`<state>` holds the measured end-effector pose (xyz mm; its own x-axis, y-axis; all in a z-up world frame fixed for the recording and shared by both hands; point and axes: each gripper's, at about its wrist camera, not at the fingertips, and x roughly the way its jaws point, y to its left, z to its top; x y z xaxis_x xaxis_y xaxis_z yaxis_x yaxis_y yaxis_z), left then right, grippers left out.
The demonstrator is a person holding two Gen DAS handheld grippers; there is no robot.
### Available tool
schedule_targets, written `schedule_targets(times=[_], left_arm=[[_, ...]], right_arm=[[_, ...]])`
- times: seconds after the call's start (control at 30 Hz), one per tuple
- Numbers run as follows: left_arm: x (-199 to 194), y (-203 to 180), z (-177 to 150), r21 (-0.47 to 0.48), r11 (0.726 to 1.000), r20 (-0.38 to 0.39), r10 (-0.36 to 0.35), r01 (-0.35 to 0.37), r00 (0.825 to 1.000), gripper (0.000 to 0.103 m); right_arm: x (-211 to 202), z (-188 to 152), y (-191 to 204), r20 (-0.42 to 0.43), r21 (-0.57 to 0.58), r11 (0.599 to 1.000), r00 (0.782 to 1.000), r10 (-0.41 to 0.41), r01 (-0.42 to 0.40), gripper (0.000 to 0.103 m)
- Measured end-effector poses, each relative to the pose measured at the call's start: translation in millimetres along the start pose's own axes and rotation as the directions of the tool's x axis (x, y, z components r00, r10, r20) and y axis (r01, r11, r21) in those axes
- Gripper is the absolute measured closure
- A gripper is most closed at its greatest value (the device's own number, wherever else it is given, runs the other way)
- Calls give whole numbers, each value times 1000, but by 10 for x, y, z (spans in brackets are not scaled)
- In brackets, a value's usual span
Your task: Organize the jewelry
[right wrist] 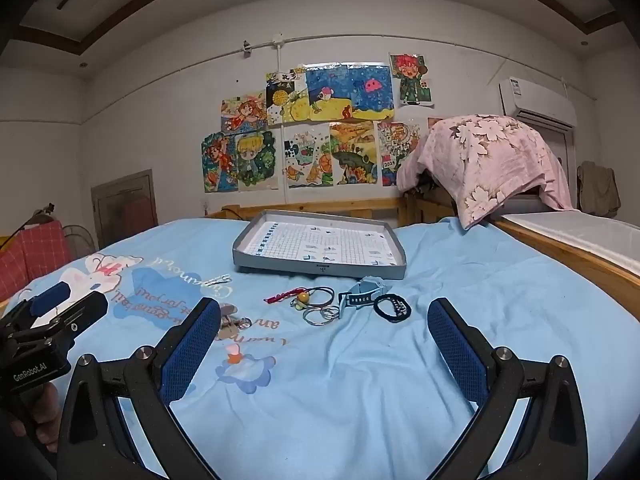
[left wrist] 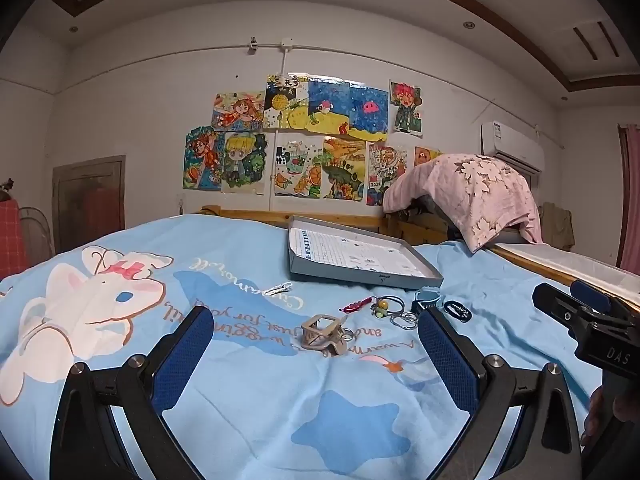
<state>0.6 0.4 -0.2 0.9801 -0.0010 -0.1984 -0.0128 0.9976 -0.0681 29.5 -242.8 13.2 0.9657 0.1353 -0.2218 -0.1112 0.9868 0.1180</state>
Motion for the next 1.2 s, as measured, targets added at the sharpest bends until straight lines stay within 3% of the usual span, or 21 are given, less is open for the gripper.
schedule_targets(times=[0.5,1.2], left_arm=[[-113,-90,26,6,1000,34,-5,5,999,0],[-72,-21,33,-1,1000,25,-8,9,1000,0]], right_arm=[[-16,19,53,4,-19,1000,1000,-6,6,1],[-32,32,-60,1,2,1000,1000,-31,31,1]])
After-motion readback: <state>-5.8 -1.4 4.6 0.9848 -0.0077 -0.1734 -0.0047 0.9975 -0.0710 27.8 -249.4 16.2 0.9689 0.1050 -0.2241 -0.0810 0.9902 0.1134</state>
